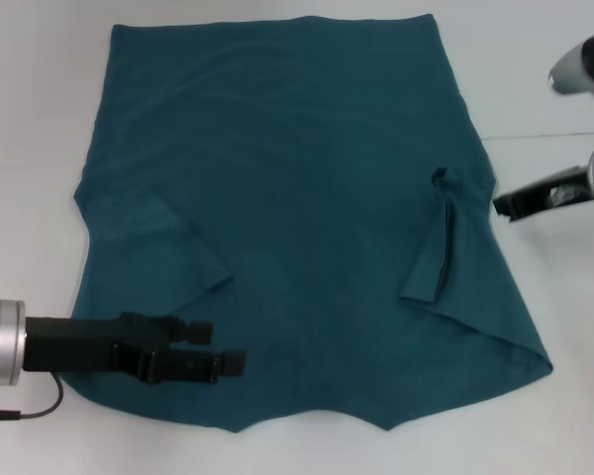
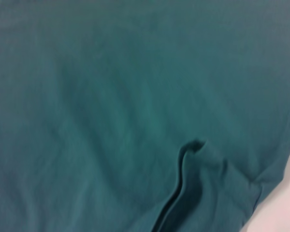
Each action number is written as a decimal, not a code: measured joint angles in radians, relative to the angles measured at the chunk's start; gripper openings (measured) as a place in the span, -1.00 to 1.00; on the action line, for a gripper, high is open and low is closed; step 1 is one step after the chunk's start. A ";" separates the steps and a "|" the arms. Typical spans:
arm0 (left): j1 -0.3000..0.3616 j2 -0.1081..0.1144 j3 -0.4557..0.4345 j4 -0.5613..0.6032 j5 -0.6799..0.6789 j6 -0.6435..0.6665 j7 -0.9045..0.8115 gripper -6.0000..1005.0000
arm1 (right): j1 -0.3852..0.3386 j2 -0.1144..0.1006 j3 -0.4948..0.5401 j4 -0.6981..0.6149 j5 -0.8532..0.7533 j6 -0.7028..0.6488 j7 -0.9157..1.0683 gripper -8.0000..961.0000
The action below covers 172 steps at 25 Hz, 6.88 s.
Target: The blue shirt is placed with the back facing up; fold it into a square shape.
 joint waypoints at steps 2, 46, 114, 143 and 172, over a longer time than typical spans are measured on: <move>-0.003 -0.001 0.002 0.000 0.000 -0.001 0.000 0.81 | 0.005 0.006 -0.029 0.045 -0.019 0.040 -0.007 -0.83; 0.095 0.010 -0.105 0.182 0.018 -0.011 -0.226 0.81 | -0.008 0.010 -0.161 -0.043 0.233 -0.108 -0.063 -0.80; -0.028 0.014 -0.068 0.092 0.457 -0.276 -0.720 -0.31 | -0.023 0.008 -0.069 -0.136 0.320 -0.309 -0.175 0.91; -0.042 0.011 -0.068 0.084 0.454 -0.280 -0.648 -0.93 | -0.040 0.012 -0.075 -0.283 -0.112 -0.595 0.259 0.90; -0.036 0.009 -0.068 0.081 0.454 -0.286 -0.626 -0.93 | -0.148 0.020 -0.272 -0.282 -0.167 -0.497 0.427 0.52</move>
